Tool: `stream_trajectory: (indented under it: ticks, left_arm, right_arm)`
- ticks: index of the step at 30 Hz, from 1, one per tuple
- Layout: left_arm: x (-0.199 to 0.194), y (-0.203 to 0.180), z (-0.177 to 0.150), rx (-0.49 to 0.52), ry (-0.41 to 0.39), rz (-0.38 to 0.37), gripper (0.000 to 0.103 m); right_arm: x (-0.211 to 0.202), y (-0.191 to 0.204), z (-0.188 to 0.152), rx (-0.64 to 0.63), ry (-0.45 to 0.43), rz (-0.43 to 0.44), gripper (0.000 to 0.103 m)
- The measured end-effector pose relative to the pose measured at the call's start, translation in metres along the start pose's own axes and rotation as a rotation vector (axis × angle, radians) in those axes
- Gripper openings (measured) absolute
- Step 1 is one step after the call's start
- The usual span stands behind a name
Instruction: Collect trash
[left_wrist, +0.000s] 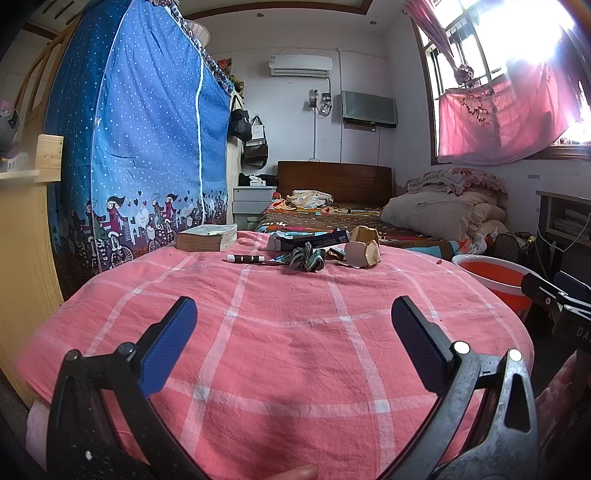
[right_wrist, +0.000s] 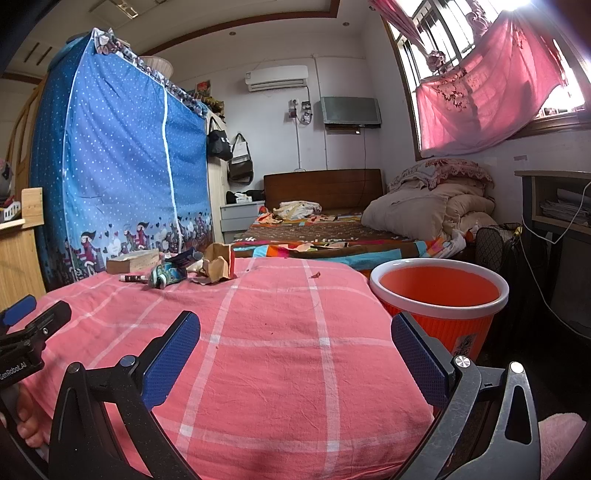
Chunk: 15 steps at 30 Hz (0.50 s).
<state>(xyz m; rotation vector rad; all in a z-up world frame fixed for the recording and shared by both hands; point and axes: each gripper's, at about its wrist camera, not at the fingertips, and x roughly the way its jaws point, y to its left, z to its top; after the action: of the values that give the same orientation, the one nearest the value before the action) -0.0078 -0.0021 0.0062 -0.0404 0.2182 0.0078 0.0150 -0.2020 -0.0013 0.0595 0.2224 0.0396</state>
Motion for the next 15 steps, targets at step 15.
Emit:
stream_trajectory:
  ticks: [15]
  left_arm:
    - [0.023,0.008,0.011,0.006,0.111,0.096,0.103]
  right_arm:
    - [0.011,0.007,0.011,-0.009,0.044,0.018,0.103]
